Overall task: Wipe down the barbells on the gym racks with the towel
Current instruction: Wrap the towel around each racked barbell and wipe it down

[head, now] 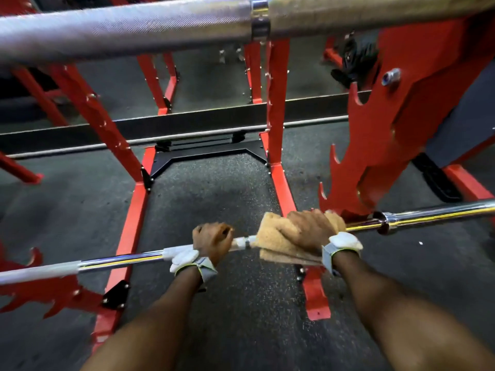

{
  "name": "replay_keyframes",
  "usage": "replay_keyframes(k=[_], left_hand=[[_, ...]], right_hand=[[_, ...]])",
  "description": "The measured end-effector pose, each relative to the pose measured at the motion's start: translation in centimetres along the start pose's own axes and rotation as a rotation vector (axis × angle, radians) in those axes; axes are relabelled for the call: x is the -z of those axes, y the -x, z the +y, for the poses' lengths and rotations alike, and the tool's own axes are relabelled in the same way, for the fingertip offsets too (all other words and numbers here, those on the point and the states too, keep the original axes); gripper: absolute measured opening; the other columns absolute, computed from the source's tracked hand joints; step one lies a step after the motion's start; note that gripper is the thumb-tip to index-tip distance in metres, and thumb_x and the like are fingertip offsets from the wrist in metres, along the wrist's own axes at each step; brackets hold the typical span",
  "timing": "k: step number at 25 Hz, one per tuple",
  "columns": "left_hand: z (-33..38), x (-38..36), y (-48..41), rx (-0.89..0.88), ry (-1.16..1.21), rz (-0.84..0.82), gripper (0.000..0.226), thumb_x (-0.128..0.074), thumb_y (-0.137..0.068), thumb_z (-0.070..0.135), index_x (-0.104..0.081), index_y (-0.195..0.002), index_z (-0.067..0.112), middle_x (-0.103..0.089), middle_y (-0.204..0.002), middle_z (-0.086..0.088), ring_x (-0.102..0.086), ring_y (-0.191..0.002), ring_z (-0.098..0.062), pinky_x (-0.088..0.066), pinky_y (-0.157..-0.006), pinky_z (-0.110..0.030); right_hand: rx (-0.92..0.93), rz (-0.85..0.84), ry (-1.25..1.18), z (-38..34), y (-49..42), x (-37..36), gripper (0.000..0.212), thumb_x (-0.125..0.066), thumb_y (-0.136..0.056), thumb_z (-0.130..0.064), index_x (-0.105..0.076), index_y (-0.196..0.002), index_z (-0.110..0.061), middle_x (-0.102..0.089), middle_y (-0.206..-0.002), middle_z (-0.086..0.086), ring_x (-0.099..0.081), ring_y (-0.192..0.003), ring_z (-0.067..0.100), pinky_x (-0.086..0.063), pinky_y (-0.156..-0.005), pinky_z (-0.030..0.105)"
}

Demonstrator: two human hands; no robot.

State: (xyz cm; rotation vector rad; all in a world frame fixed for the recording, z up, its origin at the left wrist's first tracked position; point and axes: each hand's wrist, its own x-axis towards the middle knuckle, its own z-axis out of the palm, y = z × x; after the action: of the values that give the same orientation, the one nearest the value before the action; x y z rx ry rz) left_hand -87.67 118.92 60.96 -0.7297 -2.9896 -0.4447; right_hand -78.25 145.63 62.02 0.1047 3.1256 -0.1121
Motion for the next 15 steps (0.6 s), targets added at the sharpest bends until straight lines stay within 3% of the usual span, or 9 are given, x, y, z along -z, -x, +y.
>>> replay_keyframes(k=[2,4,7,10,13,15], left_hand=[[-0.8,-0.3,0.8,-0.026,-0.111,-0.053,0.072,-0.008,-0.082,0.058,-0.071,-0.085,0.024,-0.074,-0.089,0.001,-0.068,-0.094,-0.023,-0.040,-0.087,-0.035],[-0.3,-0.4,1.0,-0.068,-0.197,-0.084,0.077,-0.001,-0.081,0.056,-0.071,-0.087,0.023,-0.075,-0.091,0.000,-0.068,-0.095,-0.025,-0.041,-0.084,-0.033],[0.3,-0.7,0.7,-0.040,-0.189,-0.054,0.080,0.002,-0.081,0.056,-0.071,-0.081,0.022,-0.074,-0.089,0.000,-0.068,-0.094,-0.023,-0.041,-0.082,-0.033],[-0.2,-0.8,0.7,-0.051,-0.185,-0.028,0.073,-0.007,-0.086,0.055,-0.070,-0.073,0.020,-0.073,-0.081,0.000,-0.069,-0.085,-0.024,-0.038,-0.073,-0.032],[-0.2,-0.9,1.3,-0.096,-0.154,0.042,0.063,-0.023,-0.092,0.050,-0.064,-0.059,0.017,-0.069,-0.065,0.000,-0.068,-0.068,-0.026,-0.040,-0.068,-0.031],[-0.6,-0.8,1.3,-0.093,-0.121,0.033,0.062,-0.021,-0.093,0.051,-0.064,-0.061,0.017,-0.069,-0.068,0.000,-0.067,-0.070,-0.027,-0.038,-0.067,-0.031]], right_hand=[[-0.086,0.013,0.029,-0.8,-0.7,0.3,0.076,-0.006,-0.081,-0.070,-0.062,-0.095,-0.021,-0.072,-0.103,0.002,-0.065,-0.102,0.027,-0.038,-0.091,0.044],[-0.119,0.052,0.027,-4.2,-0.8,0.0,0.063,-0.016,-0.086,-0.062,-0.063,-0.085,-0.020,-0.073,-0.091,0.003,-0.067,-0.089,0.027,-0.036,-0.084,0.044],[0.018,0.158,0.033,-7.5,-1.0,-1.3,0.049,-0.028,-0.090,-0.059,-0.060,-0.085,-0.022,-0.069,-0.083,0.001,-0.062,-0.079,0.026,-0.036,-0.078,0.044],[0.114,0.041,0.062,-4.0,-0.8,-0.6,0.058,-0.018,-0.091,-0.066,-0.057,-0.099,-0.024,-0.067,-0.095,0.001,-0.061,-0.090,0.027,-0.038,-0.083,0.045],[0.026,0.018,0.144,0.3,0.8,0.4,0.068,-0.008,-0.088,-0.067,-0.057,-0.100,-0.022,-0.069,-0.100,0.003,-0.063,-0.095,0.029,-0.035,-0.084,0.045],[-0.044,-0.054,0.136,-0.6,0.3,0.4,0.066,-0.007,-0.089,-0.066,-0.056,-0.105,-0.024,-0.069,-0.109,0.002,-0.062,-0.103,0.027,-0.034,-0.088,0.044]])
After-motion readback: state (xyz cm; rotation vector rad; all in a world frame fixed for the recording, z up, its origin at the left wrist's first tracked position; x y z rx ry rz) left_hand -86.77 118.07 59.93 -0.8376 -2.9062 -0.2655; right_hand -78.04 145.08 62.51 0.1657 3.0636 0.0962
